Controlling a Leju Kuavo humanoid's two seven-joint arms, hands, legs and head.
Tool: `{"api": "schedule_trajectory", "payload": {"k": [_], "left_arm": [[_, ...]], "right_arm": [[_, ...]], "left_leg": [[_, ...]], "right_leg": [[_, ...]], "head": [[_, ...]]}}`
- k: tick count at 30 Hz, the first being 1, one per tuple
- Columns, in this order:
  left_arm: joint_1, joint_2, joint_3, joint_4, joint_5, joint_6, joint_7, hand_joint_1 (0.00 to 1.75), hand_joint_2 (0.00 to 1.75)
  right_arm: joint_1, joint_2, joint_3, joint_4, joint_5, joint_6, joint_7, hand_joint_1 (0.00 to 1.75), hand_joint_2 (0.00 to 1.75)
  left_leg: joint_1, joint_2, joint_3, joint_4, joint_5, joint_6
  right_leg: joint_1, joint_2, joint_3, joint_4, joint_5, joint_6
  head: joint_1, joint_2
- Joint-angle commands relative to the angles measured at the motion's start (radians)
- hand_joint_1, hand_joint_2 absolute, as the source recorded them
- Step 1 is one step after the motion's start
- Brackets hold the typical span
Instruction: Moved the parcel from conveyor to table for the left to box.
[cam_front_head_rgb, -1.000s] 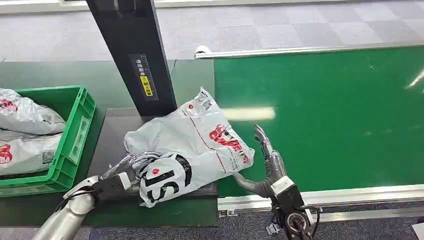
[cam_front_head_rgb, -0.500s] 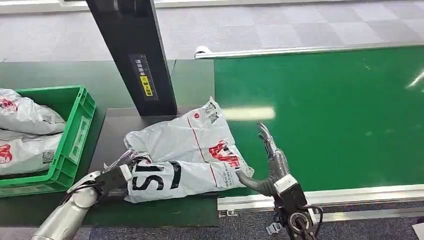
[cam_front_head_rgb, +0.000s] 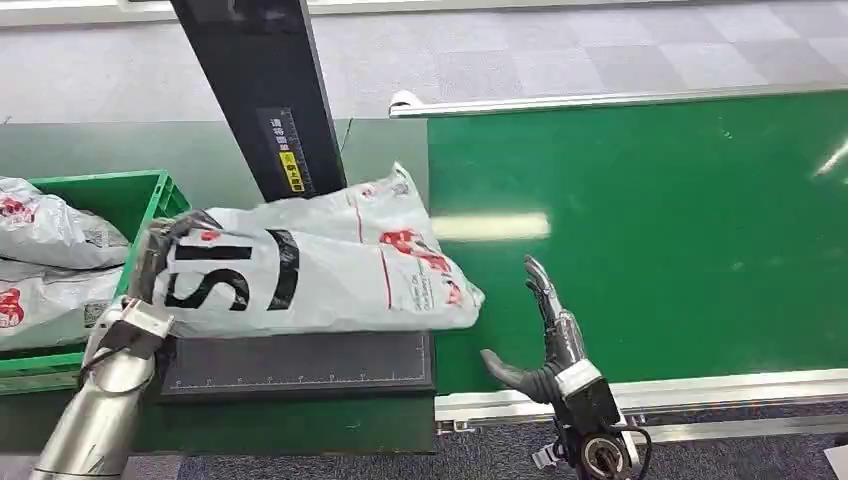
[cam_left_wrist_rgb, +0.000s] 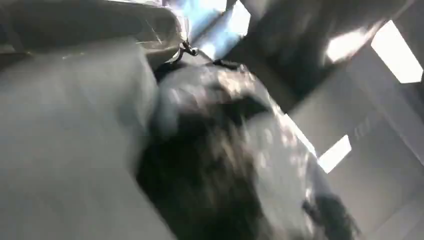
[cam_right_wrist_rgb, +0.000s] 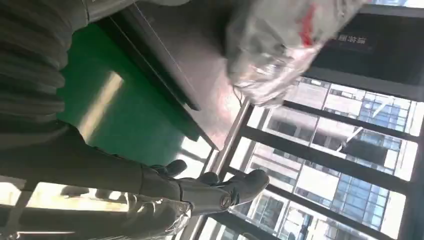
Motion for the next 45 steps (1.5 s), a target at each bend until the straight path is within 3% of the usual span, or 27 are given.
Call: {"api": "schedule_trajectory", "payload": {"k": [1, 6, 9, 10, 14, 16, 21, 31, 32, 33, 40, 45], "left_arm": [[-0.157, 0.068, 0.25, -0.086, -0.091, 0.183, 0.097, 1.75, 1.75], [-0.213, 0.2, 0.372, 0.02, -0.195, 0.259, 0.154, 1.75, 1.75], [-0.256, 0.239, 0.413, 0.133, -0.305, 0.291, 0.194, 1.75, 1.75], [-0.276, 0.276, 0.413, 0.204, -0.484, 0.357, 0.286, 1.75, 1.75], [-0.447, 0.42, 0.363, 0.605, -0.687, 0.395, 0.423, 1.75, 1.75], [-0.493, 0.435, 0.35, 0.71, -0.695, 0.436, 0.399, 1.75, 1.75], [-0.575, 0.455, 0.314, 0.941, -0.812, 0.447, 0.476, 1.75, 1.75], [-0.604, 0.466, 0.3, 1.103, -0.877, 0.462, 0.541, 1.75, 1.75], [-0.59, 0.456, 0.317, 1.096, -0.858, 0.465, 0.529, 1.24, 1.75], [-0.582, 0.452, 0.32, 1.093, -0.856, 0.47, 0.527, 0.0, 1.75], [-0.563, 0.393, 0.429, 0.997, -0.636, 0.315, 0.356, 0.0, 1.75], [-0.607, 0.412, 0.412, 0.988, -0.619, 0.271, 0.376, 0.0, 1.75]], "right_arm": [[-0.051, 0.003, -0.002, 0.106, -0.013, -0.012, -0.028, 0.0, 1.75], [-0.066, -0.003, 0.004, 0.125, -0.035, -0.025, -0.026, 0.0, 1.75], [-0.076, -0.004, 0.007, 0.129, -0.038, -0.027, -0.024, 0.0, 1.75], [-0.079, -0.002, 0.007, 0.129, -0.04, -0.027, -0.021, 0.0, 1.75], [-0.062, 0.002, 0.014, 0.115, -0.041, -0.024, -0.013, 0.0, 1.75], [-0.058, 0.001, 0.018, 0.11, -0.039, -0.023, -0.012, 0.0, 1.75], [-0.072, -0.001, 0.008, 0.1, -0.039, -0.031, 0.002, 0.0, 1.75], [-0.059, -0.004, -0.008, 0.083, -0.03, -0.032, 0.02, 0.0, 1.75], [-0.051, -0.005, -0.009, 0.077, -0.028, -0.033, 0.02, 0.0, 1.75], [-0.048, -0.005, -0.01, 0.075, -0.028, -0.033, 0.02, 0.0, 1.75], [-0.041, -0.004, -0.028, 0.066, -0.016, -0.033, 0.021, 0.0, 1.75], [-0.057, -0.003, -0.029, 0.083, -0.016, -0.033, 0.023, 0.0, 1.75]], "left_leg": [[0.002, 0.001, -0.002, 0.002, 0.0, -0.001], [0.002, 0.003, 0.001, 0.0, 0.001, -0.002], [0.002, 0.003, 0.001, 0.0, 0.0, -0.002], [0.002, 0.004, 0.002, -0.001, 0.001, -0.002], [0.002, 0.001, 0.001, 0.0, 0.001, -0.002], [0.002, 0.0, 0.001, 0.0, 0.001, -0.003], [0.002, 0.0, 0.003, -0.002, 0.002, -0.002], [0.001, 0.0, 0.001, -0.001, 0.002, -0.002], [0.001, 0.0, 0.001, -0.002, 0.002, -0.003], [0.001, 0.0, 0.002, -0.002, 0.002, -0.002], [0.002, -0.002, 0.001, -0.002, 0.002, -0.002], [0.002, -0.001, 0.0, 0.0, 0.002, -0.002]], "right_leg": [[0.002, 0.0, -0.002, 0.001, 0.001, -0.001], [0.002, 0.002, -0.001, 0.0, 0.001, -0.002], [0.002, 0.002, 0.001, 0.001, 0.0, -0.001], [0.002, 0.002, 0.0, 0.0, 0.001, -0.002], [0.002, 0.0, 0.001, 0.001, 0.0, -0.002], [0.002, -0.001, 0.001, 0.002, 0.0, -0.002], [0.002, -0.001, 0.002, 0.0, 0.0, -0.002], [0.001, -0.001, 0.001, 0.001, 0.0, -0.001], [0.002, -0.002, 0.001, 0.0, 0.0, -0.002], [0.001, -0.001, 0.001, 0.0, 0.0, -0.001], [0.002, -0.004, 0.002, -0.001, 0.0, -0.001], [0.002, -0.002, 0.0, 0.0, 0.0, -0.001]], "head": [[0.0, 0.0], [0.0, 0.0], [0.001, 0.0], [0.0, 0.0], [0.0, 0.0], [0.001, 0.0], [0.001, 0.0], [0.0, 0.0], [0.001, 0.0], [0.0, 0.0], [0.001, 0.0], [0.0, 0.0]]}}
